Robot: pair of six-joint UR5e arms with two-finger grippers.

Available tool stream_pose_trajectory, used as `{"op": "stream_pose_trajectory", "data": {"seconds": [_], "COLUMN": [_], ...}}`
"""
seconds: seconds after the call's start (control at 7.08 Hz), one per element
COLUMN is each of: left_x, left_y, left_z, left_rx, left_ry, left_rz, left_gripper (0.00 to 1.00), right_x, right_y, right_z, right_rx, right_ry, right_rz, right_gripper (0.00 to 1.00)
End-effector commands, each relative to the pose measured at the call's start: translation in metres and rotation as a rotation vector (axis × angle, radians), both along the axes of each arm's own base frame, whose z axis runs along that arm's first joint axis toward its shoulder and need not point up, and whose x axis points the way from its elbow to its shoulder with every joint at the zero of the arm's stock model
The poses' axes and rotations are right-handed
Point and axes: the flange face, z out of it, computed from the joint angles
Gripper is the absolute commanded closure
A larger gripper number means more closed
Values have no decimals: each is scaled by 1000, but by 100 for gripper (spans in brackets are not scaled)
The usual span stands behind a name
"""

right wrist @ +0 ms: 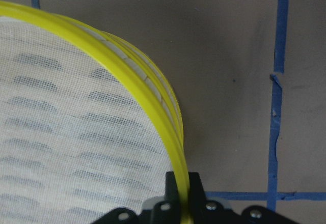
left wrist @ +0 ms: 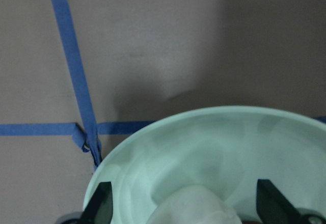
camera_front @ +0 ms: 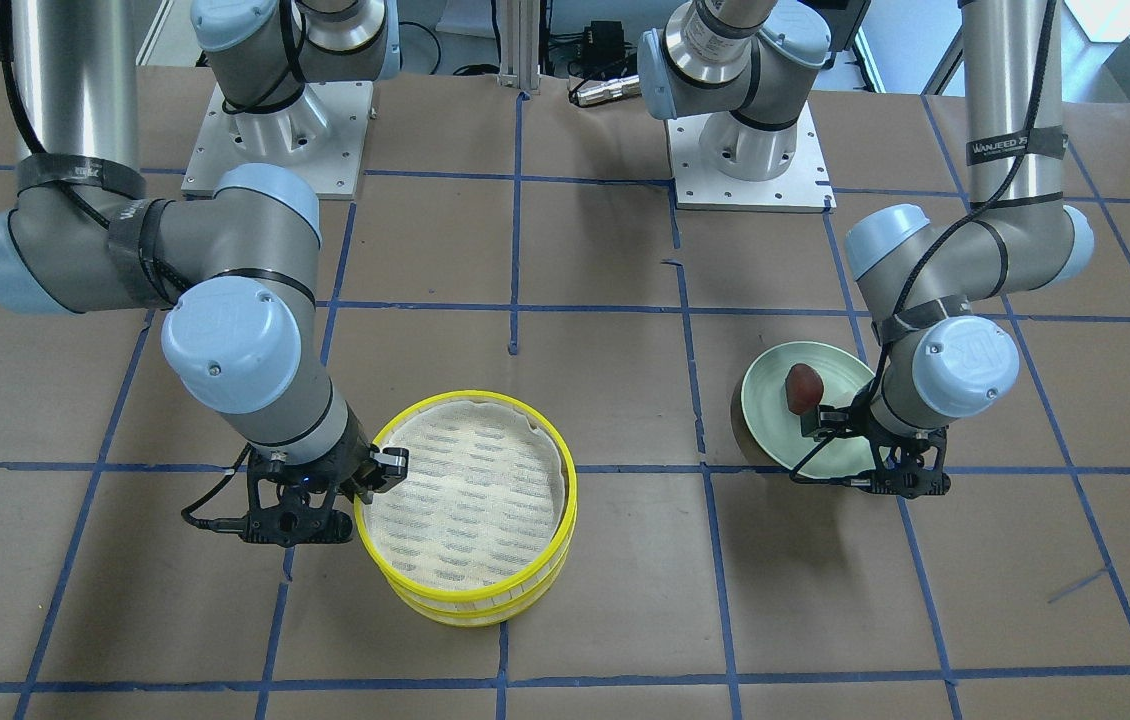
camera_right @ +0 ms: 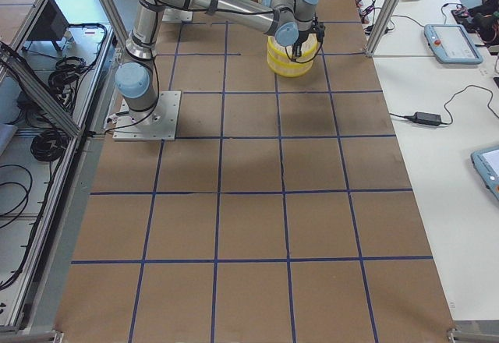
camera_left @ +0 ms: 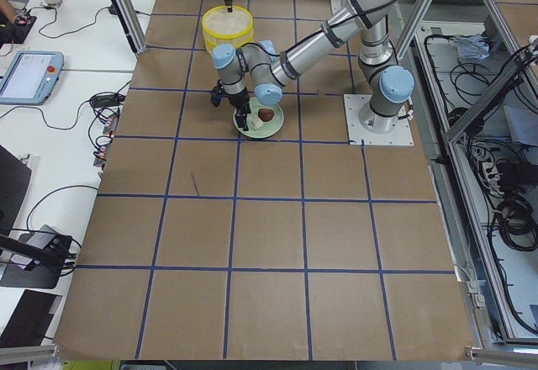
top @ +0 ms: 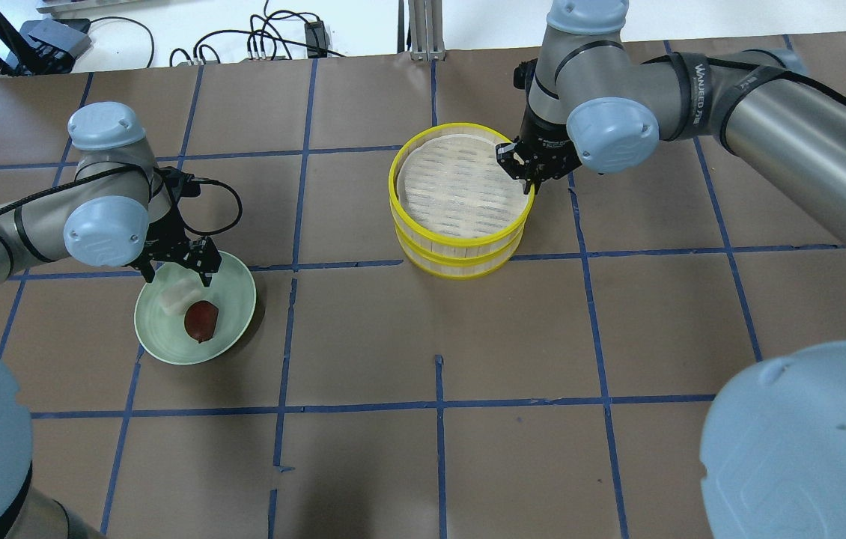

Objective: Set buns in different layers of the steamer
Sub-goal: 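Grasp the steamer's top tier with the right gripper while the left lowers to the bun, then lift the top tier aside with the right gripper while the left lifts the white bun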

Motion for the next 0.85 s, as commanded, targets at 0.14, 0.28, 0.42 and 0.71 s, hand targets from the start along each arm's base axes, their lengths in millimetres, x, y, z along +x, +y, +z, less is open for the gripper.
{"op": "stream_pose_trajectory", "data": {"seconds": [0.14, 0.28, 0.42, 0.71], "left_x": [0, 0, 0, 0], "left_y": [6, 6, 5, 3], "left_z": [3, 2, 2, 4], "left_rx": [32, 34, 30, 16], "left_ry": [-10, -9, -9, -10], "left_rz": [55, 50, 52, 54], "left_gripper": [5, 30, 59, 92], "right_x": [-59, -94, -119, -148], "right_y": [-11, -19, -24, -29], "right_z": [53, 56, 53, 47], "right_rx": [-9, -16, -23, -15], "right_ry": [19, 20, 28, 43], "right_rz": [-4, 13, 76, 132], "right_gripper": [95, 95, 95, 95]}}
